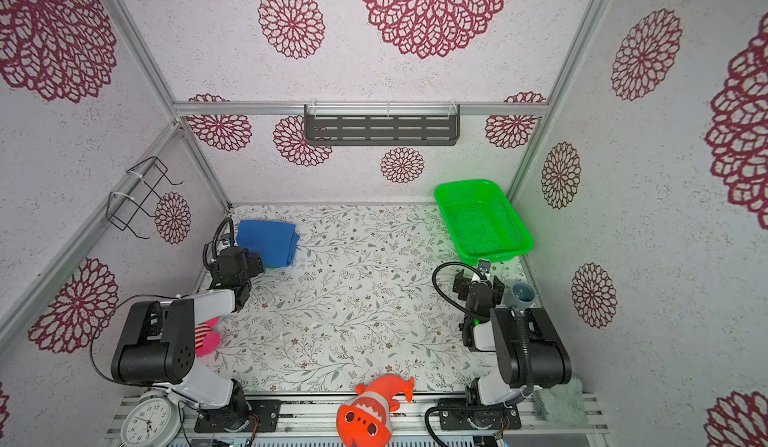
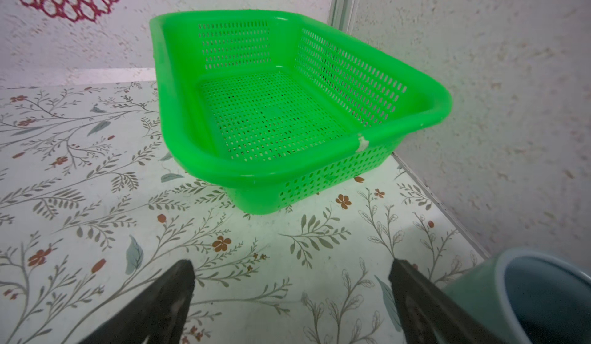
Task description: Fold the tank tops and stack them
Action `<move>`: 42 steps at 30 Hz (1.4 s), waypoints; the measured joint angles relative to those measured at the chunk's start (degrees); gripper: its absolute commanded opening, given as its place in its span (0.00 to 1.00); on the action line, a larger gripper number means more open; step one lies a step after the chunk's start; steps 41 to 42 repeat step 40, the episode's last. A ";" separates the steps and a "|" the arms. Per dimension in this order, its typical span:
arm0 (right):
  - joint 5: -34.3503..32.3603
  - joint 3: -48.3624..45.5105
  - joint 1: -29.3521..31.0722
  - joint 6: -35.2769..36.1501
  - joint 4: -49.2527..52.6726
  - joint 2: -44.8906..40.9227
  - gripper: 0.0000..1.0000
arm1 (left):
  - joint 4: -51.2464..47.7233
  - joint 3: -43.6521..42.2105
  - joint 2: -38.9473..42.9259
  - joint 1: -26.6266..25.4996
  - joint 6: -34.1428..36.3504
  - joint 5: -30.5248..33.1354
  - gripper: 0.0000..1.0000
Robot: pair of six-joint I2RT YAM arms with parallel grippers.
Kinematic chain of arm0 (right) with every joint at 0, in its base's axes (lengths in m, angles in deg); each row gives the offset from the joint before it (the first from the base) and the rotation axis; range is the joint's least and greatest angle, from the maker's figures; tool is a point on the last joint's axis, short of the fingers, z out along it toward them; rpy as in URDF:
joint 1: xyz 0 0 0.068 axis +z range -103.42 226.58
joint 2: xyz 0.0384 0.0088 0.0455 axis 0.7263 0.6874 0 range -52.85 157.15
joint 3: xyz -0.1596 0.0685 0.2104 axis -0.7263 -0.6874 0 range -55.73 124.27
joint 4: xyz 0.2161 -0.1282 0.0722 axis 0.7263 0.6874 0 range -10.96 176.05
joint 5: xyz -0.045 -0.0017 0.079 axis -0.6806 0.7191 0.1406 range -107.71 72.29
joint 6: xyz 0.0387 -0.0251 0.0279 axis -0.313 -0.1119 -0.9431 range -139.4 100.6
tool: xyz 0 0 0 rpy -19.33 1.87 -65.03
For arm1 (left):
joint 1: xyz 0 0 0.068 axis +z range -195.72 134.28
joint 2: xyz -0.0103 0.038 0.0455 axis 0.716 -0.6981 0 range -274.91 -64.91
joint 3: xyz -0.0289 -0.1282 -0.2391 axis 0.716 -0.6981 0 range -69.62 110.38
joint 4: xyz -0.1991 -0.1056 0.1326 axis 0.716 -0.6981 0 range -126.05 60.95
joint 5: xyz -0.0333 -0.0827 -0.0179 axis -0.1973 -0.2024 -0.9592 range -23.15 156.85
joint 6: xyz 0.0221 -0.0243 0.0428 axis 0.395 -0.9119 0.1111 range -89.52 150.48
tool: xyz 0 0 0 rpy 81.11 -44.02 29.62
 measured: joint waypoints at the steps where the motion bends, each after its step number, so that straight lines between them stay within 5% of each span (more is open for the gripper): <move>1: 0.09 0.00 0.00 0.00 -0.20 0.02 0.99 | 0.02 0.00 0.00 0.07 0.00 -0.52 0.97; 10: 0.44 0.00 0.00 0.02 -0.61 0.02 0.99 | 2.08 -1.70 0.92 2.21 -0.63 -6.14 0.97; 20: 0.46 0.00 0.00 0.02 -0.63 0.02 0.99 | 17.49 -13.97 3.04 2.12 -1.38 -6.51 0.97; 42: 0.42 0.00 0.07 0.04 -0.61 0.04 0.99 | 23.74 -14.08 2.95 2.34 -1.55 -6.47 0.97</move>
